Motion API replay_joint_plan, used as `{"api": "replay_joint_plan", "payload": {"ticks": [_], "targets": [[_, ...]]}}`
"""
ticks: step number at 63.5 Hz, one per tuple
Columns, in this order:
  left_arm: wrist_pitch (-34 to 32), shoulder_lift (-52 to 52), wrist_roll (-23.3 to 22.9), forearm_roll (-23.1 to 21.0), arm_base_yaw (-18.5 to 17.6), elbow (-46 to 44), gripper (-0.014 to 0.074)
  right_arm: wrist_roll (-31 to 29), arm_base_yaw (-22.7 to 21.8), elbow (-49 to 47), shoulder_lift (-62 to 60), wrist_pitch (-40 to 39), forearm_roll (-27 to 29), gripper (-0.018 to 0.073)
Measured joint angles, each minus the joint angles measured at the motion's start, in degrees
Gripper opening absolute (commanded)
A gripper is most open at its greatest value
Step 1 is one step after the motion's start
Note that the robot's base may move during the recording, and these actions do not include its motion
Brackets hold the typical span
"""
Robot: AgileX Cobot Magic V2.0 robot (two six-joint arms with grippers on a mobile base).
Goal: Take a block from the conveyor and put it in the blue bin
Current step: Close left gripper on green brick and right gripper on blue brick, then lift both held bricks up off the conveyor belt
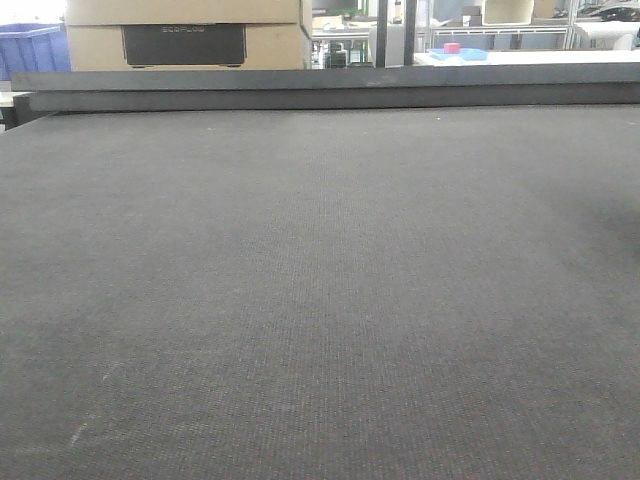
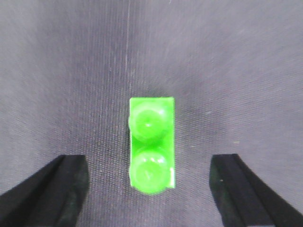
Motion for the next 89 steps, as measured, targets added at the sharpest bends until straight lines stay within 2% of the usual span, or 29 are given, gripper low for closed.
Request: {"api": "replay_joint_plan", "payload": {"ticks": [32, 67, 72, 78, 89], "targets": [[0.97, 10.63, 0.00, -0.85, 1.08, -3.92, 0.0445, 0.00, 0.00, 0.00, 0.00, 0.14, 0.00, -0.0162], [1.63, 13.93, 0.00, -1.92, 1.08, -4.19, 0.0436, 0.00, 0.00, 0.00, -0.10, 0.14, 0.00, -0.0162], [1.63, 13.93, 0.00, -2.04, 1.08, -4.19, 0.0409, 0.00, 0.00, 0.00, -0.10, 0.14, 0.00, -0.0162], [1.63, 13.93, 0.00, -2.30, 1.08, -4.19, 0.0334, 0.00, 0.00, 0.00, -0.10, 0.14, 0.00, -0.0162], [1.99, 14.03, 0.00, -3.19, 1.08, -4.19, 0.0094, 0.00, 0.00, 0.00, -0.10, 0.14, 0.00, -0.0162]]}}
